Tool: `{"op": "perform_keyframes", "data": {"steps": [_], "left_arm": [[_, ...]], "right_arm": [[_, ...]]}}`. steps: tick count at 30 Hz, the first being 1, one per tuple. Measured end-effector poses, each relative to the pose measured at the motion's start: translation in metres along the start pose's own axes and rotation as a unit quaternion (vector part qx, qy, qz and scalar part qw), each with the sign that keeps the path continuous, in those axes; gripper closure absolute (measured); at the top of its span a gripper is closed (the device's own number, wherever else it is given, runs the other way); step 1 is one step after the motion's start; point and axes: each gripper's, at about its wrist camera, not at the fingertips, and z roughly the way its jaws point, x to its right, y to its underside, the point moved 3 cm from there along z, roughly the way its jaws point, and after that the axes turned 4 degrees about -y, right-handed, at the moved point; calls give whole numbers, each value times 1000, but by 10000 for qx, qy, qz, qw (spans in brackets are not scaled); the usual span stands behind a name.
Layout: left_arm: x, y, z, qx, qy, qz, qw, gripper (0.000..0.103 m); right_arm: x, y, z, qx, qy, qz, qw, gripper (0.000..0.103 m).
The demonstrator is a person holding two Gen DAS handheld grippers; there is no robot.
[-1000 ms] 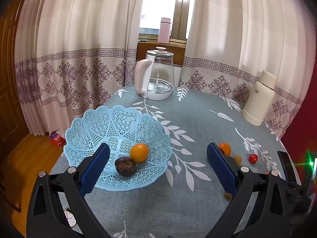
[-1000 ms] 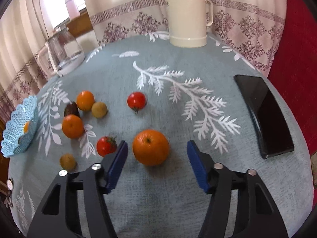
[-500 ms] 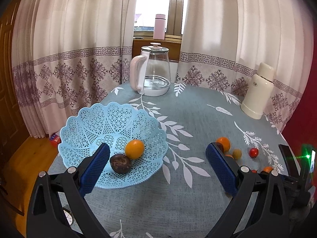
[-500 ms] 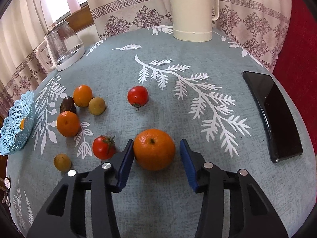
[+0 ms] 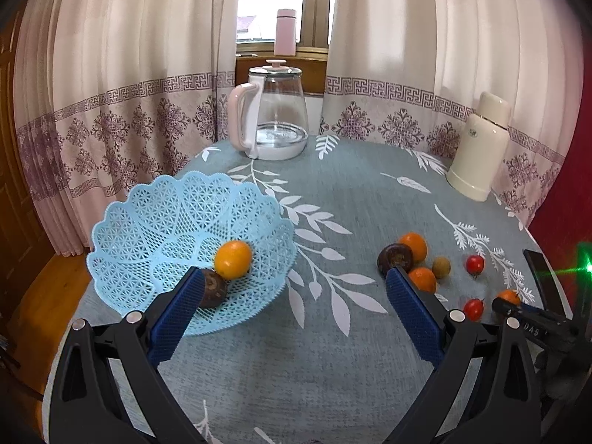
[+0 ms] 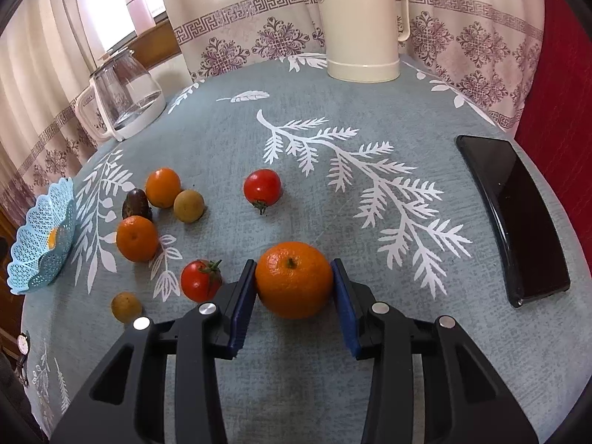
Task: Organize fruits
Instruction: 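Withdraw both tools from the basket back toward the fruits, then grasp the small yellow-brown fruit with the left tool while the right tool grasps an orange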
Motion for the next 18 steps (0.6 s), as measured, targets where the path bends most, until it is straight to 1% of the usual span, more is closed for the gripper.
{"op": "perform_keyframes", "data": {"steps": [3,7,11,18], "left_arm": [[9,4,4,-86,49,65,9999,3],[24,9,9,-189,149,206,9995,3],[43,14,12,-275,287,426,9983,3],[73,27,24,-559,521,629,9951,3]], "right_arm": [[1,-1,-1,38,0,12,10000,63],[3,-3,-3,127,109,-63,9998,63],[7,-5,-3,134,99,-14,9999,63],[13,-5,-1,123,-5,90,9999,63]]}}
